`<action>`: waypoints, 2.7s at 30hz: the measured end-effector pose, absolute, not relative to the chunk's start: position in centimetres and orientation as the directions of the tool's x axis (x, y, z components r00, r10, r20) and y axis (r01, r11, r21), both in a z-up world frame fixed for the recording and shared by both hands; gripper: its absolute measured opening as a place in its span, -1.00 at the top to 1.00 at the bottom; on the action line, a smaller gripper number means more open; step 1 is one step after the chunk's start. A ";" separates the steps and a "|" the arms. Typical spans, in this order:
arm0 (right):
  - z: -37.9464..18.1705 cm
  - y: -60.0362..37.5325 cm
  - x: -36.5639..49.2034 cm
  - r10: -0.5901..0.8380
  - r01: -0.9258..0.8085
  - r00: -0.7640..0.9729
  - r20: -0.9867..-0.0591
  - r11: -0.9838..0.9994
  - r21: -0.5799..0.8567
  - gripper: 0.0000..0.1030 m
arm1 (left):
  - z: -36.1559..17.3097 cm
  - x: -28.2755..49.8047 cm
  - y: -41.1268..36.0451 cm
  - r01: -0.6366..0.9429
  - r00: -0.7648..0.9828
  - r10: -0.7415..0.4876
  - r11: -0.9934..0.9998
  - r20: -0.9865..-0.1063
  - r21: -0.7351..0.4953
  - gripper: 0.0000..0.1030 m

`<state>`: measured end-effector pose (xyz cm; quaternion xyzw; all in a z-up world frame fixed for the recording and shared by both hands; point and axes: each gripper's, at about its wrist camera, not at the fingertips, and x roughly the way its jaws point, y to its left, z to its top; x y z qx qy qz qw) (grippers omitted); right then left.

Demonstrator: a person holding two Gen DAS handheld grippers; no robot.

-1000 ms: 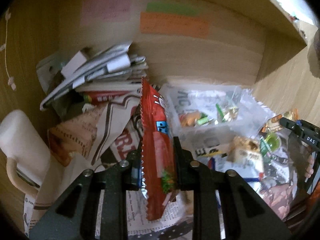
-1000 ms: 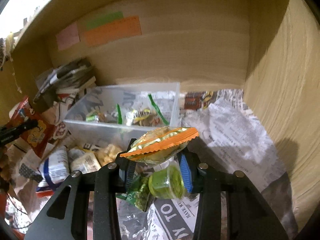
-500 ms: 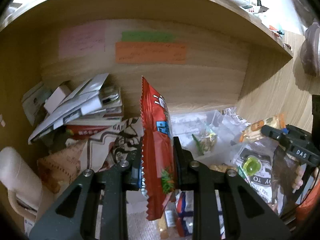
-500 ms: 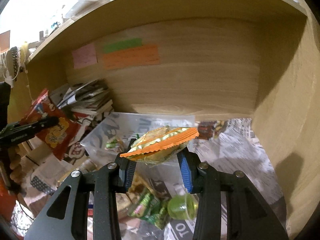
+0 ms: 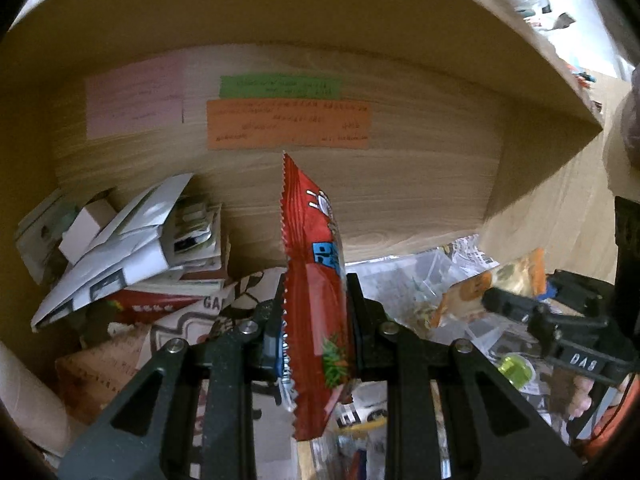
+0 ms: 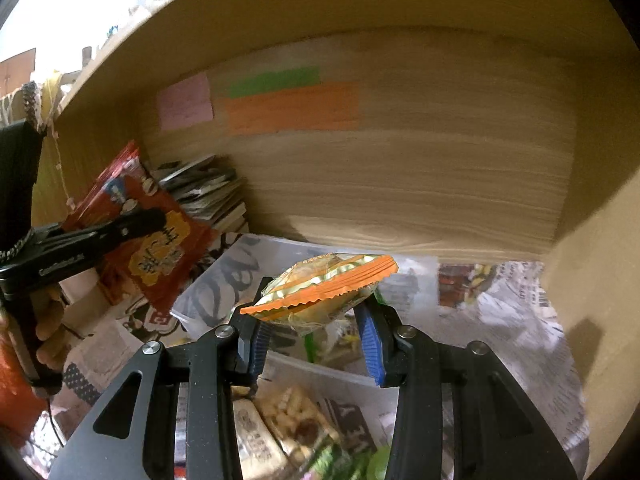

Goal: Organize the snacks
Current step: 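Lift the red bag into the clear box with the left tool while the right tool releases the orange snack, then grasp the gold-striped wrapped bar with the left tool while the right tool grasps the green jelly cup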

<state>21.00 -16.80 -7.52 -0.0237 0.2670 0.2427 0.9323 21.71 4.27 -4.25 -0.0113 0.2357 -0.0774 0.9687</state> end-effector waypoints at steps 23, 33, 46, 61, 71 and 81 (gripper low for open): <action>-10.1 -13.5 25.8 0.403 -0.460 0.664 -0.630 0.884 0.081 -0.12 | -8.7 27.8 4.1 0.129 0.798 -0.155 0.988 -0.582 -0.085 0.24; -8.0 -15.9 23.1 0.361 -0.410 0.737 -0.571 0.911 0.046 -0.51 | -7.0 23.5 4.3 0.123 0.838 -0.131 0.991 -0.529 -0.050 -0.28; -8.6 -20.4 19.1 0.283 -0.329 0.771 -0.571 0.944 0.023 -0.68 | -10.0 19.4 5.7 0.103 0.776 -0.111 0.993 -0.621 -0.048 -0.33; -15.1 -23.8 17.4 0.222 -0.237 0.652 -0.725 0.968 0.084 -0.69 | -16.7 17.8 5.4 0.081 0.654 -0.090 0.995 -0.751 -0.049 -0.33; -16.1 -23.4 17.2 0.227 -0.252 0.627 -0.745 0.964 0.082 -0.27 | -18.4 17.6 6.4 0.043 0.633 -0.104 0.994 -0.767 -0.100 -0.23; -16.6 -22.6 17.7 0.236 -0.288 0.619 -0.749 0.956 0.063 0.13 | -19.0 17.1 5.9 0.056 0.654 -0.016 0.998 -0.756 0.028 0.18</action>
